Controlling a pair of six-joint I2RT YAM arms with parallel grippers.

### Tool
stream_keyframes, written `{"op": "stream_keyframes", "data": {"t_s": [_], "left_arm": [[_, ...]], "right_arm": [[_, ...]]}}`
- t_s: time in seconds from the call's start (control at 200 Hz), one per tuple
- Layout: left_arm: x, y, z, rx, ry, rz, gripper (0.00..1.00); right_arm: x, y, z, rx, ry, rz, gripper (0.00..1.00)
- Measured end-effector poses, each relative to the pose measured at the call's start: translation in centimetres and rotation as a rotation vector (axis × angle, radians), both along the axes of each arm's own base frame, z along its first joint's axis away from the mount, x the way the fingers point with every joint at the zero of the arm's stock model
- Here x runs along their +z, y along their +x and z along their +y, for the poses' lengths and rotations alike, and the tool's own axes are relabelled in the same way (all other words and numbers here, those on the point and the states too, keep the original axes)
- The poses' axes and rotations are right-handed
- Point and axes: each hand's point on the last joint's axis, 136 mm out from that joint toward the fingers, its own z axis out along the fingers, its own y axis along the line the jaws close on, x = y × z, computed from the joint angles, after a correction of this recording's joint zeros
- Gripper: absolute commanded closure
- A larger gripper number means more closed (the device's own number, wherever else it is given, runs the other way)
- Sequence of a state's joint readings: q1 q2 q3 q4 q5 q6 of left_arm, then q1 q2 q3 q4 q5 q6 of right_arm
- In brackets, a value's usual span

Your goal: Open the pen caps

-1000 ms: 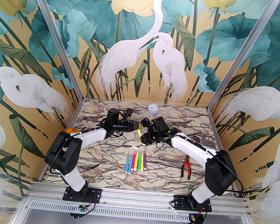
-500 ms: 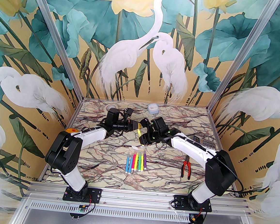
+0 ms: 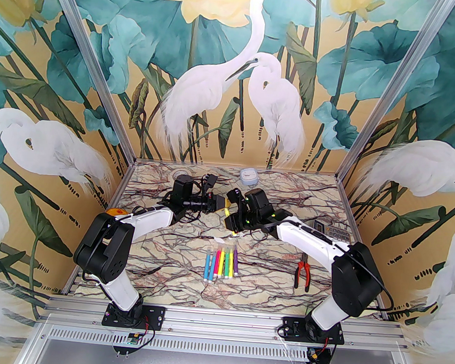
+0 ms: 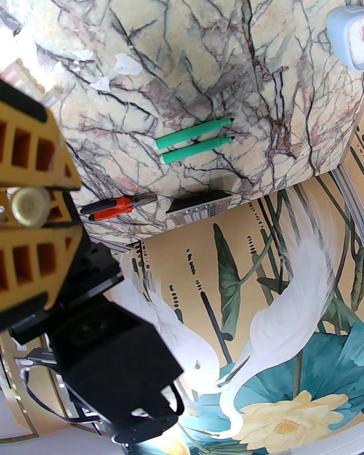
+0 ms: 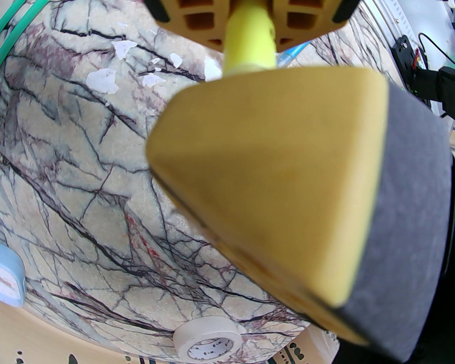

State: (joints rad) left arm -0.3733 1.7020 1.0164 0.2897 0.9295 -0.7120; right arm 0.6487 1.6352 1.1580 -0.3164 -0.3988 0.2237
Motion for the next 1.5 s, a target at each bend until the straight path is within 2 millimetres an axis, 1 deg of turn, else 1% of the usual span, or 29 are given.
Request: {"op": "stream_keyframes", "data": {"t_s": [0.06, 0.225, 0.295, 0.335, 0.425, 0.515, 0.58, 0.635, 0.705, 0.775, 0.83, 0.955, 1.015, 1.095, 1.18, 1.226, 1.286, 1.406, 1.501], "left_arm": [[0.0, 0.0, 0.0, 0.002, 0.0, 0.003, 1.0], [-0.6, 0.1, 0.2, 0.015, 0.017, 0.031, 1.0], [-1.0, 0.1, 0.5, 0.025, 0.026, 0.056, 1.0], [-0.9, 0.8, 1.1, 0.051, 0.028, 0.059, 1.0], [-0.6, 2.8, 3.4, 0.129, 0.032, 0.058, 1.0], [-0.1, 4.5, 5.2, 0.192, 0.035, 0.06, 1.0], [0.4, 5.3, 5.7, 0.214, 0.036, 0.059, 1.0], [0.5, 5.8, 5.7, 0.22, 0.036, 0.064, 1.0], [0.5, 6.3, 5.7, 0.222, 0.043, 0.078, 1.0], [-0.1, 6.7, 5.7, 0.232, 0.082, 0.099, 1.0], [-1.1, 7.0, 6.0, 0.257, 0.145, 0.116, 1.0], [-3.2, 6.9, 6.7, 0.305, 0.347, 0.126, 1.0], [-4.4, 6.3, 6.6, 0.305, 0.449, 0.134, 1.0], [-6.9, 4.9, 6.5, 0.288, 0.591, 0.156, 1.0], [-9.5, 3.2, 6.7, 0.26, 0.71, 0.199, 1.0], [-11.1, 2.3, 7.1, 0.248, 0.777, 0.229, 1.0], [-12.7, 1.5, 7.7, 0.239, 0.855, 0.256, 1.0], [-15.1, 0.2, 9.1, 0.234, 0.987, 0.3, 1.0], [-16.0, -0.4, 10.2, 0.242, 1.06, 0.32, 1.0]], "right_arm": [[0.0, 0.0, 0.0, 0.001, 0.0, 0.001, 1.0], [-0.7, -0.3, -0.2, 0.007, -0.003, -0.002, 1.0], [-1.2, -0.9, -0.5, 0.016, -0.006, 0.003, 1.0], [-2.0, -1.8, -1.1, 0.022, -0.021, 0.024, 1.0], [-3.6, -3.9, -2.4, 0.04, -0.058, 0.074, 1.0], [-4.1, -5.5, -3.2, 0.06, -0.067, 0.103, 1.0], [-4.0, -6.2, -3.5, 0.072, -0.062, 0.106, 1.0], [-3.7, -6.4, -3.7, 0.076, -0.056, 0.099, 1.0], [-3.6, -6.3, -4.1, 0.058, -0.069, 0.078, 1.0], [-3.9, -5.3, -4.8, 0.003, -0.11, 0.053, 1.0], [-4.5, -4.2, -5.6, -0.057, -0.144, 0.051, 1.0], [-6.2, -0.6, -8.5, -0.241, -0.22, 0.069, 1.0], [-6.9, 0.9, -10.0, -0.322, -0.25, 0.079, 1.0], [-7.7, 2.7, -11.7, -0.418, -0.287, 0.087, 1.0], [-8.3, 4.4, -12.8, -0.49, -0.315, 0.091, 1.0], [-8.7, 5.1, -13.2, -0.522, -0.326, 0.095, 1.0], [-9.0, 5.9, -13.7, -0.552, -0.34, 0.097, 1.0], [-9.8, 6.9, -14.5, -0.6, -0.371, 0.103, 0.98], [-10.3, 7.6, -14.9, -0.624, -0.401, 0.104, 0.97]]}}
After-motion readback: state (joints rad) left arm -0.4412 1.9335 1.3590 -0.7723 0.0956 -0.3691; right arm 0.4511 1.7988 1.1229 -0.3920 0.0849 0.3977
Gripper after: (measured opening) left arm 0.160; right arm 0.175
